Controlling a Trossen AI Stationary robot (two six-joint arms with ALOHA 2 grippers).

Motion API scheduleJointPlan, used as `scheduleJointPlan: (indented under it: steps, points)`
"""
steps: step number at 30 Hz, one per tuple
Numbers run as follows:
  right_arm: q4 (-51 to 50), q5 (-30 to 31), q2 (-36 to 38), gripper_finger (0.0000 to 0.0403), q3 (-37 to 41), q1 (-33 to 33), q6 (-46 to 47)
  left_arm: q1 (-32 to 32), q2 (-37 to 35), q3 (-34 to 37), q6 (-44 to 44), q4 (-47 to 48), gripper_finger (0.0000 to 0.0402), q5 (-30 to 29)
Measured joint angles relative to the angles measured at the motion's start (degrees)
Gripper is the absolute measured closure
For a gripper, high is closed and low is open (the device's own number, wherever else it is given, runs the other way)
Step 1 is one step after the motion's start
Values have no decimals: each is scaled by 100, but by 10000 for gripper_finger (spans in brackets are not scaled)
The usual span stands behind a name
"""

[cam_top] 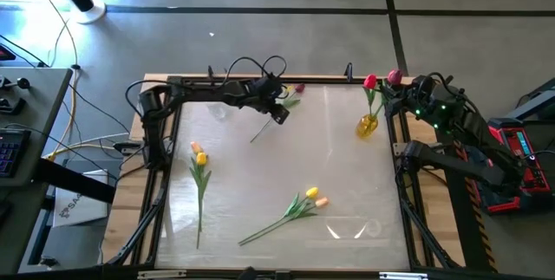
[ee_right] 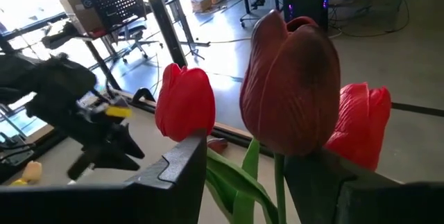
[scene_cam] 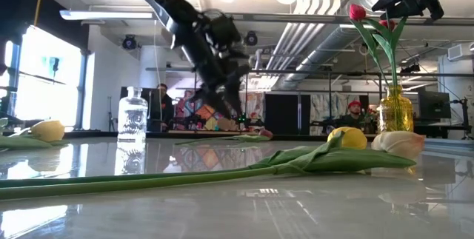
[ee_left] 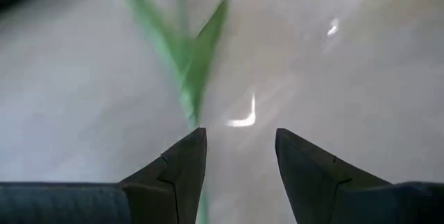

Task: Sort flowers into vase by color
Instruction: Put the dark red tulip into the yellow vase

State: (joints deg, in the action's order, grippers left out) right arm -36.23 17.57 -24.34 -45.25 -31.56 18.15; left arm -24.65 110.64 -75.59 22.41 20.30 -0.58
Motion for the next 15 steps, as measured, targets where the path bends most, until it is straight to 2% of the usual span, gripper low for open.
scheduleJointPlan:
  steps: [15]
  points:
    - [-95,-21,-2,233,0,-2,-32,-153,617,-21,148,602,239,131]
